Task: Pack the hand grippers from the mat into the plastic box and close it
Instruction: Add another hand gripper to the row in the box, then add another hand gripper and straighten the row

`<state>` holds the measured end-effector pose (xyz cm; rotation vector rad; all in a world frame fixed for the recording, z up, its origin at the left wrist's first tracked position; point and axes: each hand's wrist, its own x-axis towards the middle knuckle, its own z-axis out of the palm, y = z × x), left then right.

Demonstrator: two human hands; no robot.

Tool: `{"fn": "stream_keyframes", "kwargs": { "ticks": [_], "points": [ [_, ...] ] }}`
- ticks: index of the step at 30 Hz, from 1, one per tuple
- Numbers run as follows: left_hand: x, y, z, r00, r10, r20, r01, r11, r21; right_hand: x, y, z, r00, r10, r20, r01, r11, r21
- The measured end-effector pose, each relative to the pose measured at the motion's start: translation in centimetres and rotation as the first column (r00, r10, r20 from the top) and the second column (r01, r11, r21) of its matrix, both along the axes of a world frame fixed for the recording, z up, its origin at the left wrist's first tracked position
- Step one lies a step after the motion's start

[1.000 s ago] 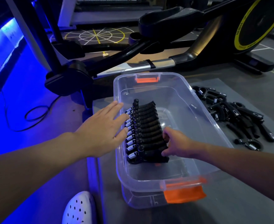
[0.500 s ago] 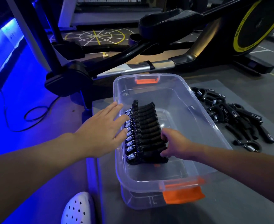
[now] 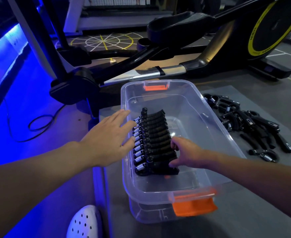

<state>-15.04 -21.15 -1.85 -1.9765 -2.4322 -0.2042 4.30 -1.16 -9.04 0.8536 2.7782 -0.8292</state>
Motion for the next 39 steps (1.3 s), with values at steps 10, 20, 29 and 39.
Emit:
{"fn": "stream_keyframes", "kwargs": {
  "ticks": [10, 20, 29, 39],
  "points": [
    [1.2, 1.5, 0.9, 0.997, 0.069, -0.030, -0.070, 0.997, -0.027, 1.3, -0.8, 2.3, 0.996, -0.059, -0.069, 0.052, 0.992, -0.111],
    [1.2, 1.7, 0.9, 0.995, 0.061, -0.077, -0.064, 0.997, -0.041, 1.5, -0.8, 2.1, 0.989, -0.071, -0.132, 0.044, 0.980, -0.192],
    [2.1, 2.6, 2.2, 0.994, 0.037, -0.101, -0.040, 0.999, -0.024, 1.6, -2.0, 3.6, 0.991, -0.016, -0.136, -0.010, 0.982, -0.188],
    [6.5, 9.4, 4.0, 0.999, -0.045, 0.003, 0.045, 0.996, 0.081, 5.4, 0.7, 9.8, 0.863, -0.173, -0.475, 0.144, 0.985, -0.098]
  ]
}}
